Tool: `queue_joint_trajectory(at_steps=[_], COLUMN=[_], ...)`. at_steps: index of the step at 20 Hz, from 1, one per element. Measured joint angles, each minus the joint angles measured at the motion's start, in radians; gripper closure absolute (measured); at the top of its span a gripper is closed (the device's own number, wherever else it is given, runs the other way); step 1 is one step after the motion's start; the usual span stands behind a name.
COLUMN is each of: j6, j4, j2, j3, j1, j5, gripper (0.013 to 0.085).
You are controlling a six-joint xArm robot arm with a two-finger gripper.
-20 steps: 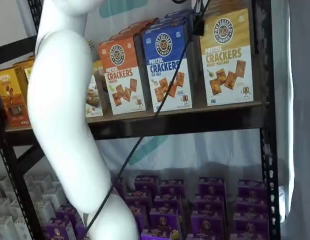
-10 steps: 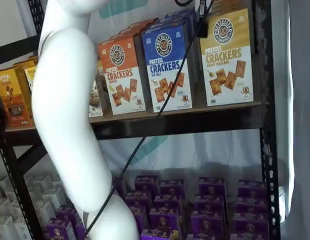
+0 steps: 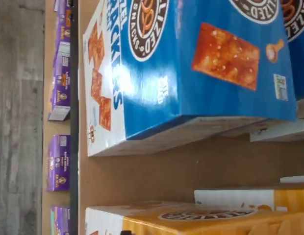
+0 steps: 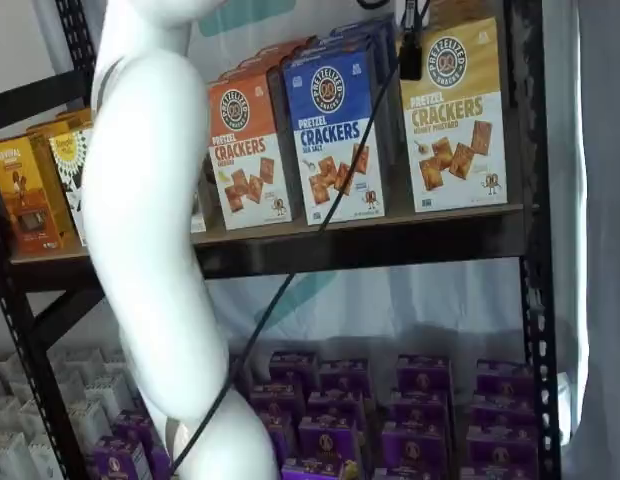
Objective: Retrieve the yellow and white box located on the top shelf, the sixth one from the left
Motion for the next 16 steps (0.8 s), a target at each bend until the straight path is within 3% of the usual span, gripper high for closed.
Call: queue_joint_trajectory(at_steps=[6,16], j6=[0.014,0.018], j4=[-0.039,-0.114], j2=[0.035,0.014], j3=[-0.074,-0.058], j1=[0.008,0.043], j5=[0.073,0.068], gripper=[0.0130,0.0130])
